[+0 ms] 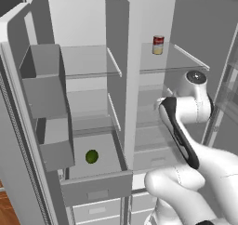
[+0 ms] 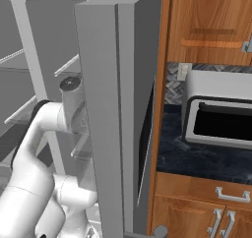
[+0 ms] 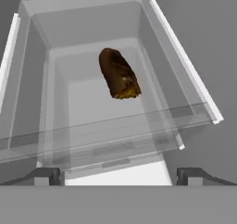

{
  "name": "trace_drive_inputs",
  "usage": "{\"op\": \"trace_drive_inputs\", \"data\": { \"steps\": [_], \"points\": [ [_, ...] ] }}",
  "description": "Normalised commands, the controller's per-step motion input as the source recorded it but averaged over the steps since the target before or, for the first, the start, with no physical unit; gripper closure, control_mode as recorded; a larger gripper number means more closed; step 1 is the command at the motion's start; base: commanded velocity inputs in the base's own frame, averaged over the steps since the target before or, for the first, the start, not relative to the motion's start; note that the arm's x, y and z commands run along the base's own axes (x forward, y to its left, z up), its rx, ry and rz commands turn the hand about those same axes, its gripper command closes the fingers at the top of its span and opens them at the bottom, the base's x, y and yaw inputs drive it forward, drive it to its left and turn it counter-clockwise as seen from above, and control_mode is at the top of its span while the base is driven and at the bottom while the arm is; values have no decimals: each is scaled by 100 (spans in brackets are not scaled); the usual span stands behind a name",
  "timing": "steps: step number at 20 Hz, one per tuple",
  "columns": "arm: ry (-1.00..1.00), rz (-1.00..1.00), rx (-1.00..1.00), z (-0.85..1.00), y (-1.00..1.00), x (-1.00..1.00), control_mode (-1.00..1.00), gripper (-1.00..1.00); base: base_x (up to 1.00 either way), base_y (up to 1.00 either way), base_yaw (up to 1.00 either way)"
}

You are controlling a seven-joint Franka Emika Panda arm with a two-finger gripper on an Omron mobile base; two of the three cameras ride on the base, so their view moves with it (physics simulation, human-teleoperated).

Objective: Take the sweet potato and lime from the fridge shelf and place them in the freezer drawer to begin freezing them.

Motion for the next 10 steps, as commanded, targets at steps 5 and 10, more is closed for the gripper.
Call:
{"op": "trace_drive_inputs", "data": {
  "steps": [5, 10],
  "points": [
    [3, 0, -4, -25, -12, 72, -100, -100, 0, 0, 0],
    [4, 0, -6, -47, -15, 69, -100, -100, 0, 0, 0]
  ]
}}
